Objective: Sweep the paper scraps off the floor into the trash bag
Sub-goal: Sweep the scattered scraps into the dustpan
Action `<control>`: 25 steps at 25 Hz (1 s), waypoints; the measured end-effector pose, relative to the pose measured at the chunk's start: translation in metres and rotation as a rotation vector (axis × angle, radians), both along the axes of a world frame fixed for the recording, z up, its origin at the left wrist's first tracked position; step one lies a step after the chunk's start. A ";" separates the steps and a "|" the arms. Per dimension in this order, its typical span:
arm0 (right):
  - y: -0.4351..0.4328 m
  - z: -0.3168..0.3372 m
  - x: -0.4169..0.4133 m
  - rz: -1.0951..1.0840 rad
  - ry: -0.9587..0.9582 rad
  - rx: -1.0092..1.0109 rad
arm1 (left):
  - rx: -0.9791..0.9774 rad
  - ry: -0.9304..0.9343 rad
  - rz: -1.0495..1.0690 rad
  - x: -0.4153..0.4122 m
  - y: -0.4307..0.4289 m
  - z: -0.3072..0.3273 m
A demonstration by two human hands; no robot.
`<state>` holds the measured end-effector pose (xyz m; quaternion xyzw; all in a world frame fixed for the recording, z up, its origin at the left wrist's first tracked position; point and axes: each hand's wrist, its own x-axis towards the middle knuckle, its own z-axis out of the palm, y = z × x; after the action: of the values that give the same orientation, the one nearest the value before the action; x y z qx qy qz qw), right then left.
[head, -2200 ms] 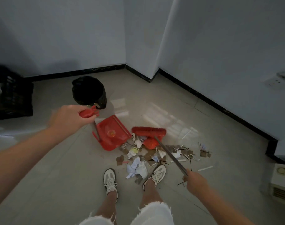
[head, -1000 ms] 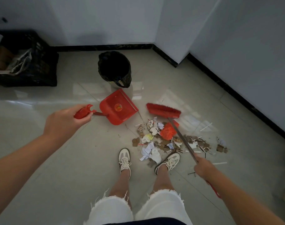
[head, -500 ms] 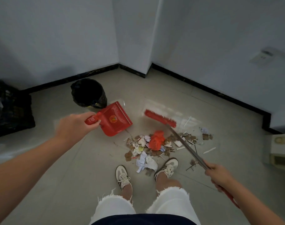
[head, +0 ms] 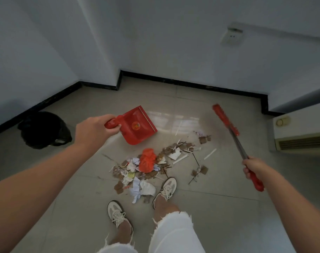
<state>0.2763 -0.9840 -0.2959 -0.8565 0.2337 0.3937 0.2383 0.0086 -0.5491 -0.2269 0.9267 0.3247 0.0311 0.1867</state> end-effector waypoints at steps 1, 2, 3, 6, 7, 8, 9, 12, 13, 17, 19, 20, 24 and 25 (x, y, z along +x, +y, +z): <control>-0.009 -0.006 0.014 -0.019 0.010 -0.002 | -0.002 0.006 0.000 0.020 -0.008 -0.003; -0.019 -0.011 0.028 -0.047 0.032 0.002 | 0.011 0.014 -0.004 0.041 -0.016 -0.007; -0.026 -0.016 0.039 -0.086 0.051 0.001 | 0.032 0.023 -0.007 0.056 -0.022 -0.012; -0.034 -0.032 0.053 -0.155 0.132 0.024 | 0.061 0.035 0.007 0.085 -0.031 -0.023; -0.032 -0.038 0.052 -0.174 0.181 0.057 | 0.053 0.037 0.023 0.091 -0.033 -0.028; -0.030 -0.044 0.046 -0.194 0.210 0.090 | 0.043 0.040 0.042 0.096 -0.032 -0.031; -0.024 -0.048 0.038 -0.199 0.225 0.113 | 0.038 0.037 0.059 0.097 -0.031 -0.031; -0.002 -0.055 0.000 -0.139 0.247 0.146 | 0.040 0.023 0.047 0.088 -0.018 -0.026; 0.010 -0.058 -0.015 -0.070 0.256 0.139 | 0.054 0.029 0.031 0.080 -0.010 -0.025; 0.053 -0.056 -0.104 0.258 0.323 0.050 | 0.095 0.055 -0.052 0.039 0.023 -0.018; 0.065 -0.048 -0.153 0.302 0.332 0.030 | 0.066 0.041 -0.075 0.016 0.037 -0.012; 0.068 -0.041 -0.178 0.327 0.344 0.022 | 0.057 0.030 -0.089 0.004 0.045 -0.008; 0.078 -0.007 -0.254 0.319 0.414 0.012 | 0.046 0.009 -0.131 -0.035 0.080 0.002; 0.082 -0.001 -0.263 0.282 0.403 0.030 | 0.031 0.009 -0.129 -0.044 0.088 0.004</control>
<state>0.0128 -0.9024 -0.2966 -0.7812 0.1489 0.5893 0.1424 -0.0356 -0.4615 -0.2230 0.9486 0.2647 0.0198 0.1724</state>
